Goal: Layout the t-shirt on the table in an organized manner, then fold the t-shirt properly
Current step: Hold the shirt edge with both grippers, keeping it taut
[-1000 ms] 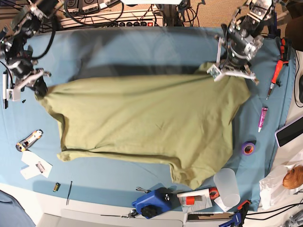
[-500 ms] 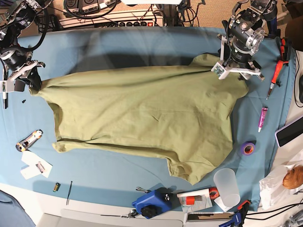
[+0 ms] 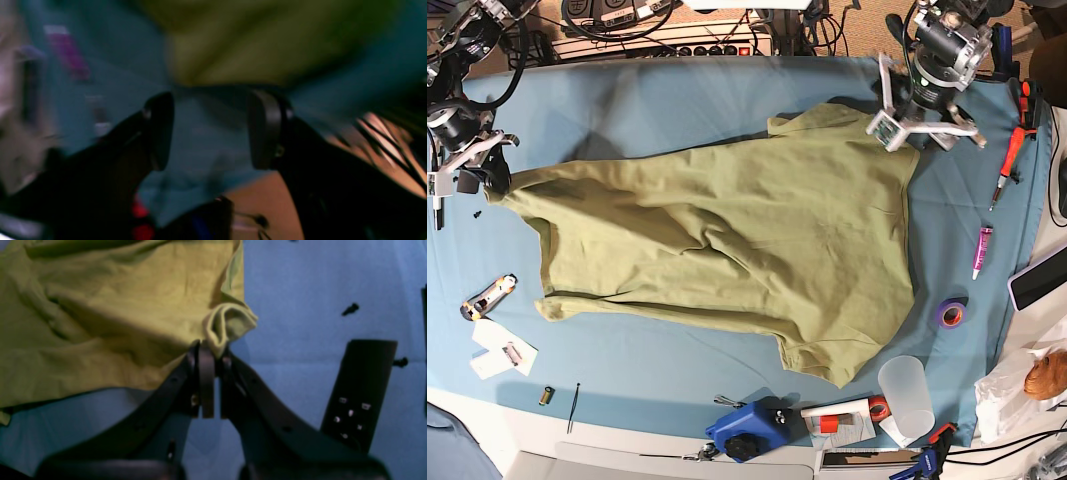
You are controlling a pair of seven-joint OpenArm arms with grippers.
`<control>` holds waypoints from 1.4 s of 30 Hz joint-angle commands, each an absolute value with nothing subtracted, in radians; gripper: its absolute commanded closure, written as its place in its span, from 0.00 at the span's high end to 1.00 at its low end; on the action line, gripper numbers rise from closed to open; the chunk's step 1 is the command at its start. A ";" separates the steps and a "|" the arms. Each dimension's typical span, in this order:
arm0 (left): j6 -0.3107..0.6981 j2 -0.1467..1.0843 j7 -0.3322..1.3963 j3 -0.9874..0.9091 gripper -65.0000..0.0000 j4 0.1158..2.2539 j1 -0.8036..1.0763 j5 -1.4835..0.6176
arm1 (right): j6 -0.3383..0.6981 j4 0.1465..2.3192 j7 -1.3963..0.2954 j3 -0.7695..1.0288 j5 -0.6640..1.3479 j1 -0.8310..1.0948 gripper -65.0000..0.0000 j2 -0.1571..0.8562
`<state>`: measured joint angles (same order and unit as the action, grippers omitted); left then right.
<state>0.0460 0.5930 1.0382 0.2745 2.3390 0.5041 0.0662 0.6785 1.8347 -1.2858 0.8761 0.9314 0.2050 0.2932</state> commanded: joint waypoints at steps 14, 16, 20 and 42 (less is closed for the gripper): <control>0.159 0.577 0.888 0.273 0.54 2.356 0.551 0.043 | 0.682 1.853 -1.257 0.883 0.949 0.196 0.00 0.313; 0.159 0.577 0.857 0.273 0.54 2.351 0.551 0.079 | 0.682 1.853 -1.257 0.883 0.949 0.196 0.00 0.313; 0.159 0.576 0.837 0.273 0.54 2.320 0.548 0.086 | 0.682 1.853 -1.259 0.883 0.949 0.197 0.00 0.313; 0.173 0.576 0.784 0.273 0.54 2.317 0.546 0.112 | 0.682 1.853 -1.260 0.883 0.949 0.197 0.00 0.313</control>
<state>0.1802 0.5682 0.8055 0.2745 2.3020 0.5449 0.1081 0.6785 1.8347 -1.2831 0.8761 0.9295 0.2024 0.2932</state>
